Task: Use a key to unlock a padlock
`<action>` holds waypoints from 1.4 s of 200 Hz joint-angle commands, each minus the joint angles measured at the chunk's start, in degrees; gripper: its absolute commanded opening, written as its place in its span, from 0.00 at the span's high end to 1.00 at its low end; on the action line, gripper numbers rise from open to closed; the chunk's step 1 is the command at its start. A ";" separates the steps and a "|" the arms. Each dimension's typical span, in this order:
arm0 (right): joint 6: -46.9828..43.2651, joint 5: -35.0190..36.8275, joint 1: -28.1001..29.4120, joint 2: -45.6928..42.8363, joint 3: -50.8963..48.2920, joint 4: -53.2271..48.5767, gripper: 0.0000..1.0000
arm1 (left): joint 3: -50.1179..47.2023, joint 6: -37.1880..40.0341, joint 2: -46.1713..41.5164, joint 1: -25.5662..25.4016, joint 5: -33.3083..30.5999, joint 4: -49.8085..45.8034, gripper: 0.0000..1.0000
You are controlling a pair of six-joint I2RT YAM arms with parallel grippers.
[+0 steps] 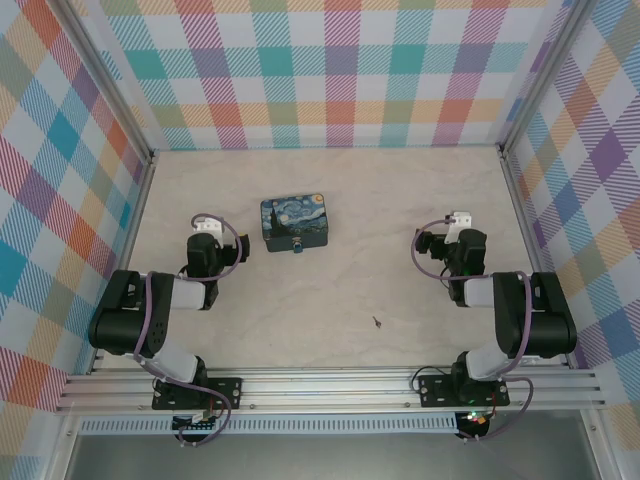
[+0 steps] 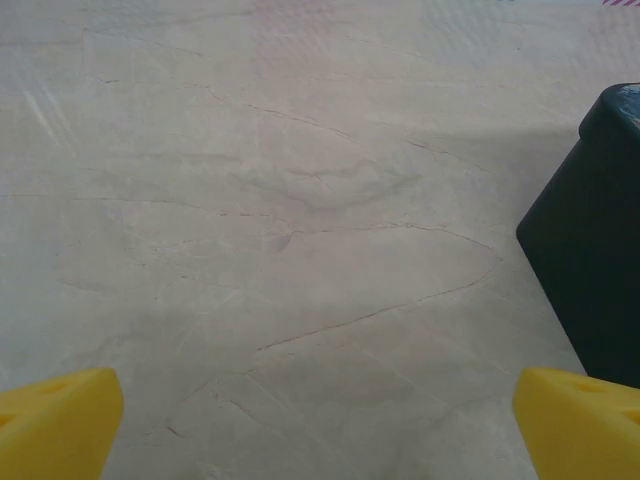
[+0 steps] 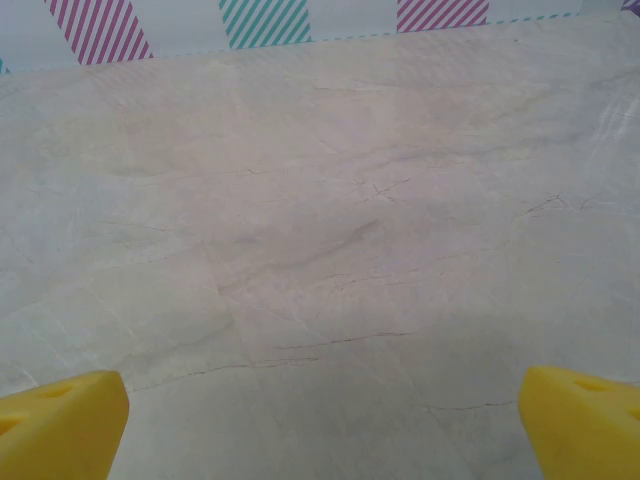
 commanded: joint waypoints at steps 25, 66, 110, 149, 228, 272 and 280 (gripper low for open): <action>-0.75 0.11 0.23 0.04 0.81 0.24 0.00 | 0.49 -0.67 -0.14 0.68 -0.02 0.69 0.00; -0.74 0.04 0.21 0.16 0.81 0.22 0.00 | 0.49 -0.68 -0.19 0.75 -0.10 0.63 0.00; -0.83 0.00 0.23 0.07 0.84 0.16 0.00 | 0.49 -0.70 -0.19 0.78 -0.10 0.65 0.00; -0.78 -0.02 0.22 0.17 0.95 0.06 0.00 | 0.57 -0.73 -0.17 0.73 -0.13 0.57 0.00; 0.99 3.93 0.14 -6.38 3.68 -10.79 0.00 | 11.99 -8.57 -16.37 0.72 -3.13 -36.73 0.00; 7.33 -2.85 1.03 -18.92 9.33 -36.16 0.00 | 18.14 -18.75 -20.74 0.56 6.05 -52.60 0.00; 8.99 -5.62 1.35 -21.49 10.77 -41.40 0.00 | 18.64 -20.75 -20.95 0.07 7.38 -53.70 0.00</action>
